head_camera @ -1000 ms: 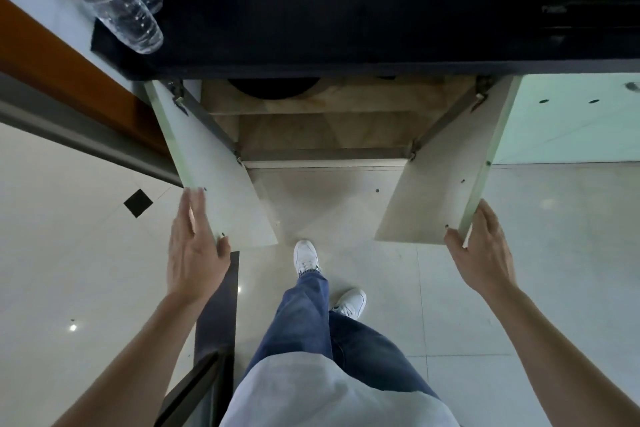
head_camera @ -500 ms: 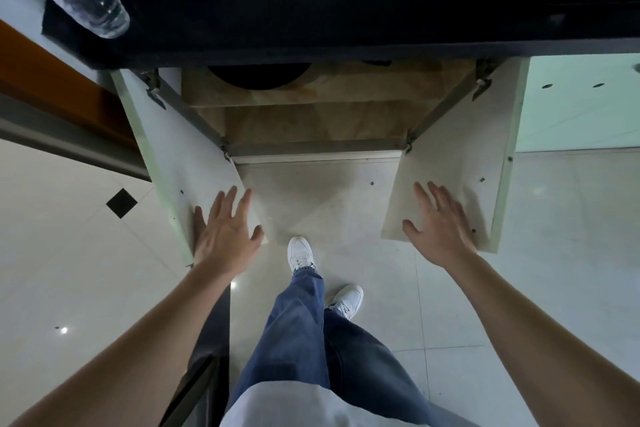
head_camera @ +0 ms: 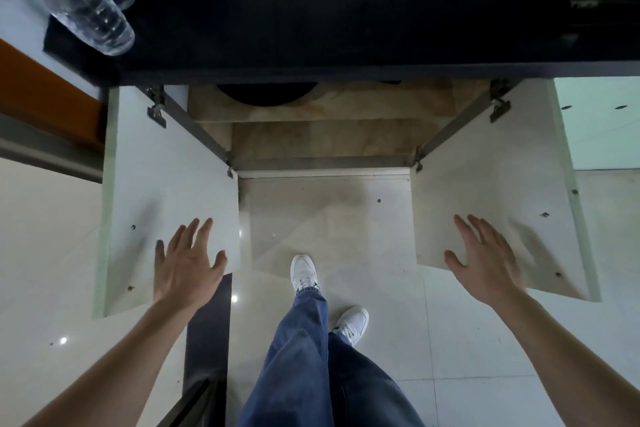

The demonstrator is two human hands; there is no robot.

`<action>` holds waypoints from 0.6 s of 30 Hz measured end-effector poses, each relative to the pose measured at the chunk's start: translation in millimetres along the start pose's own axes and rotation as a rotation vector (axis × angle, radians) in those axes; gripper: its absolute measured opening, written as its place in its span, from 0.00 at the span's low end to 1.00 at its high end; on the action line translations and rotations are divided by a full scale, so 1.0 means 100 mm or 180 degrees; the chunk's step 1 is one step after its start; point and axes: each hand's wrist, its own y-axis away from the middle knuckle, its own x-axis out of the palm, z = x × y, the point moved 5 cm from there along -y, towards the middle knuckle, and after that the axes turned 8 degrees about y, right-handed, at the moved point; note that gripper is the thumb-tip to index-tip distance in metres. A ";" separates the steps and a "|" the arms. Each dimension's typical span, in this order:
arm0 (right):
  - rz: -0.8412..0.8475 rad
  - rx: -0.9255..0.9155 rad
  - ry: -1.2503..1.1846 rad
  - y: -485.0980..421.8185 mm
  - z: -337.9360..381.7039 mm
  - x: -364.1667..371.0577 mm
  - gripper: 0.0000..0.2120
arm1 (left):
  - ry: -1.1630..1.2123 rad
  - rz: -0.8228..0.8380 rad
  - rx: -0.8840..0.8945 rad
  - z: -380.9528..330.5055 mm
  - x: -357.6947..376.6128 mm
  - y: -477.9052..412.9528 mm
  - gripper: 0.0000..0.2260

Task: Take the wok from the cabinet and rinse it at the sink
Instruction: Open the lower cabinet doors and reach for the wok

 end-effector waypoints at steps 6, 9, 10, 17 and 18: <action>-0.0616 -0.0431 -0.0006 -0.52 0.43 -0.18 0.33 | 0.0248 -0.0432 0.0872 -0.78 0.07 -0.48 0.27; -0.1086 -0.0711 0.0074 -0.88 0.68 -0.25 0.32 | 0.0261 -0.0712 0.1420 -1.25 0.17 -0.86 0.26; -0.1235 -0.0776 0.0097 -1.01 0.76 -0.28 0.31 | 0.0179 -0.0784 0.1598 -1.40 0.22 -1.01 0.26; -0.2229 -0.1068 0.0189 -2.06 1.20 -0.51 0.29 | -0.0281 -0.1132 0.2185 -2.25 0.34 -2.12 0.30; -0.2289 -0.1050 0.0159 -2.20 1.25 -0.57 0.31 | -0.0329 -0.1202 0.2255 -2.37 0.32 -2.24 0.30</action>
